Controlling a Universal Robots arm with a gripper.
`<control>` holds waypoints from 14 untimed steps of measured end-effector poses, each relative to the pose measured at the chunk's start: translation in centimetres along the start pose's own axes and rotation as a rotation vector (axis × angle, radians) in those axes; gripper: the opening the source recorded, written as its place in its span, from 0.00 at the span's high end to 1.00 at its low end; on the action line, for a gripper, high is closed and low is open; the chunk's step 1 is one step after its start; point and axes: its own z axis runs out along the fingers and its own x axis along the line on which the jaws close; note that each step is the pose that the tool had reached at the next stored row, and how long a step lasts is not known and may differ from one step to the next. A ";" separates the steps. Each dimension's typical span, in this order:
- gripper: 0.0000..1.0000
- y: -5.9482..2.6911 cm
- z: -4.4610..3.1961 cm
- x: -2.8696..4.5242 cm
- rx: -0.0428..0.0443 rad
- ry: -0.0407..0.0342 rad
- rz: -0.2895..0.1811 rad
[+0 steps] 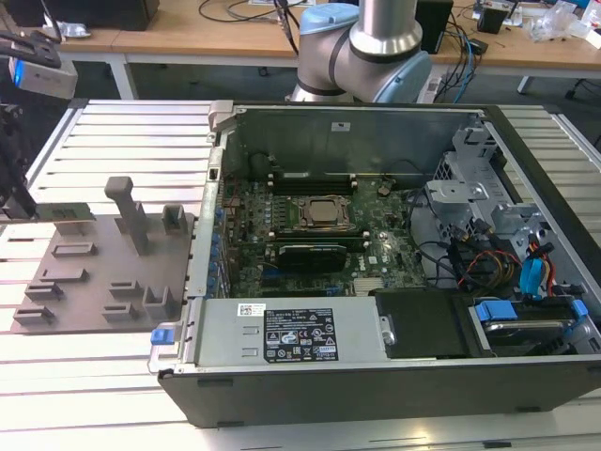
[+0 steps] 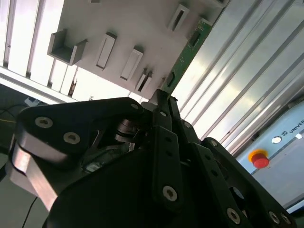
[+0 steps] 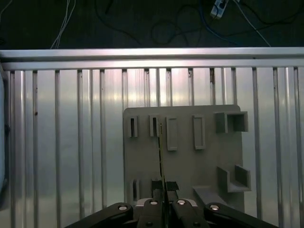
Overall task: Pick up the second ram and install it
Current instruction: 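Pick up the second ram and move it above second insertion slot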
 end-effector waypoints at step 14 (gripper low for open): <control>0.86 0.23 -5.80 -0.12 0.0000 0.0000 0.000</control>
